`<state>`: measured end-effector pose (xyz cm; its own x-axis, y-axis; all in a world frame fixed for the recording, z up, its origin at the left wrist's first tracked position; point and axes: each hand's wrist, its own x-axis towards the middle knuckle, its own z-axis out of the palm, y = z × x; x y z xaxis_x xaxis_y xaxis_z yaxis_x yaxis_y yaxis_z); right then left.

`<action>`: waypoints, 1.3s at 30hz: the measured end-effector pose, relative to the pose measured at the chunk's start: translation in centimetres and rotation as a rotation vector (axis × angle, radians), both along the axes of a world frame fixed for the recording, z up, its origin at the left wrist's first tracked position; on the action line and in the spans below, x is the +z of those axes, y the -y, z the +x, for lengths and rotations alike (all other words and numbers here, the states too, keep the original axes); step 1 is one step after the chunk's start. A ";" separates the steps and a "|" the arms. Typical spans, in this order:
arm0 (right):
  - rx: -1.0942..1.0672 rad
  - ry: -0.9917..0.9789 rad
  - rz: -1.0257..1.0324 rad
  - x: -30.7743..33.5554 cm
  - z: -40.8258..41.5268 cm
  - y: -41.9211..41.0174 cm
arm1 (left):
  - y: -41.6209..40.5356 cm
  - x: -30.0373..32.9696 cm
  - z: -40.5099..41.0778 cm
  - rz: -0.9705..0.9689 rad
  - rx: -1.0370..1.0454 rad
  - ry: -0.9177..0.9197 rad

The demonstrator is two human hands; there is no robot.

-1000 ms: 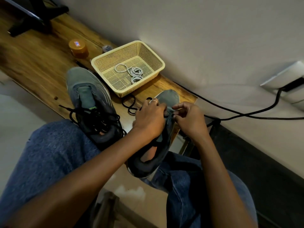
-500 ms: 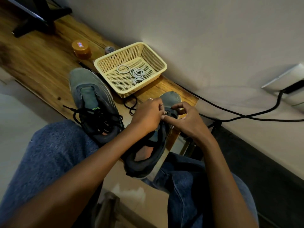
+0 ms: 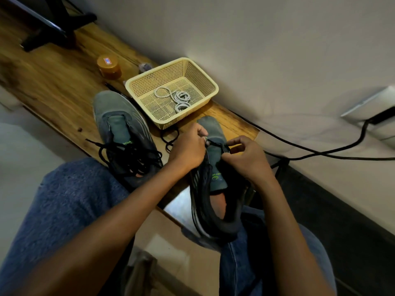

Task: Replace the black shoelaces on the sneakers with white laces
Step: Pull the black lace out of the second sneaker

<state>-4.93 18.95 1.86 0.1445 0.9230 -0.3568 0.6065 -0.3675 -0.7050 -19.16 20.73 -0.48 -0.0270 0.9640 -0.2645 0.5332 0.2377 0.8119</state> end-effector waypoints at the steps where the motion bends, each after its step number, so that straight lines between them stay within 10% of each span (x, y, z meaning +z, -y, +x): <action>1: 0.013 0.013 0.014 0.0 0.0 0.0 | 0.2 0.2 0.1 0.058 -0.079 -0.077; 10: 0.059 0.376 0.203 -0.2 -0.5 0.6 | 0.8 0.0 0.8 0.436 -0.112 -0.500; 21: -0.074 0.339 0.151 0.6 -0.6 0.6 | 0.4 -0.1 0.8 0.258 0.287 0.272; 28: 0.071 0.339 0.185 0.3 -0.3 0.6 | 1.3 0.1 1.6 0.427 -0.097 -0.443; 39: 0.037 0.313 0.187 0.3 -0.4 0.7 | 0.8 0.0 1.2 0.547 -0.196 -0.479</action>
